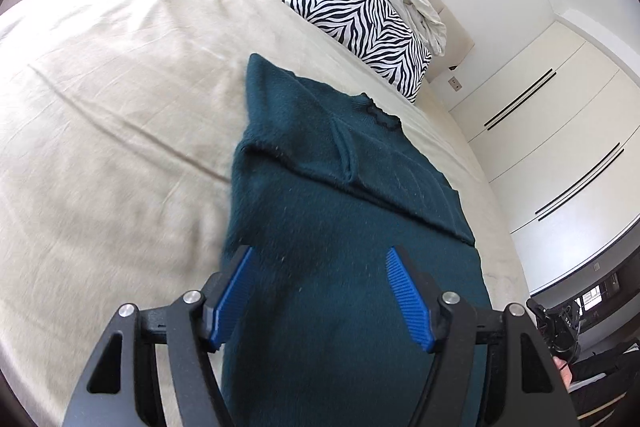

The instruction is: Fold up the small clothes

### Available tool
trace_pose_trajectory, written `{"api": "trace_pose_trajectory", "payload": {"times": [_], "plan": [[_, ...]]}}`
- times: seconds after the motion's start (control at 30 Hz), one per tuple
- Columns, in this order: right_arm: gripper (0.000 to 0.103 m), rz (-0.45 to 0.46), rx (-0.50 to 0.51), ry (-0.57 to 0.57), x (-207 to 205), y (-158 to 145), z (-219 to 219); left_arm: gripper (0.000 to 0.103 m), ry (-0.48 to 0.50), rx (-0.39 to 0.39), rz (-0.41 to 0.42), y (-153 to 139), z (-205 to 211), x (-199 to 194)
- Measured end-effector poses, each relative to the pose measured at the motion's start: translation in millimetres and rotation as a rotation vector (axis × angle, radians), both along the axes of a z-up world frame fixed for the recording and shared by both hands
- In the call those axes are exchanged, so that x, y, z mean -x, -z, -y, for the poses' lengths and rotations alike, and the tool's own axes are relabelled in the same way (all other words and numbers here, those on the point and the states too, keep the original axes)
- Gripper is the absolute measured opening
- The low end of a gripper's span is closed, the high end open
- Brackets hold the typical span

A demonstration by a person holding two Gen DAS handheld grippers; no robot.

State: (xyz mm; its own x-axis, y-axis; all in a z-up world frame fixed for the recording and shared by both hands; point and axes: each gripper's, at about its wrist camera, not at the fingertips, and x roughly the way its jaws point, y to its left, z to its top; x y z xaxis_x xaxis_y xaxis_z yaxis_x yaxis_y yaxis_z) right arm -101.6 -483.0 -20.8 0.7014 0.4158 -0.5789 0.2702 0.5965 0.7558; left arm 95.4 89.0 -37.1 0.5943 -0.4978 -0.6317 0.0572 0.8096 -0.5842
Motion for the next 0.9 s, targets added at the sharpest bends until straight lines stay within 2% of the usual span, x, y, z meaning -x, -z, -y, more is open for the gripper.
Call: {"api": "trace_pose_trajectory", "payload": {"times": [0.1, 0.2, 0.33, 0.6, 0.77, 0.9], "plan": [[0.069, -0.022, 0.053, -0.019, 31.4, 2.0, -5.5, 0.07, -0.012, -0.038, -0.054, 5.9, -13.1, 49.8], [0.069, -0.078, 0.108, -0.038, 48.4, 6.9, -9.2, 0.07, -0.004, -0.03, -0.129, 19.6, -23.1, 93.4], [0.069, -0.123, 0.146, -0.071, 70.4, 12.9, -15.8, 0.07, 0.042, -0.064, -0.162, 22.3, -21.1, 127.9], [0.068, -0.155, 0.175, -0.084, 109.0, 4.1, -12.3, 0.066, 0.117, -0.041, -0.247, 34.3, -8.5, 140.3], [0.067, -0.174, 0.173, -0.079, 127.5, -2.0, -3.7, 0.05, 0.155, 0.012, -0.313, 43.8, -6.9, 138.9], [0.067, -0.193, 0.183, -0.077, 136.4, -7.9, -1.1, 0.042, 0.149, 0.051, -0.337, 48.5, -8.9, 137.8]]}}
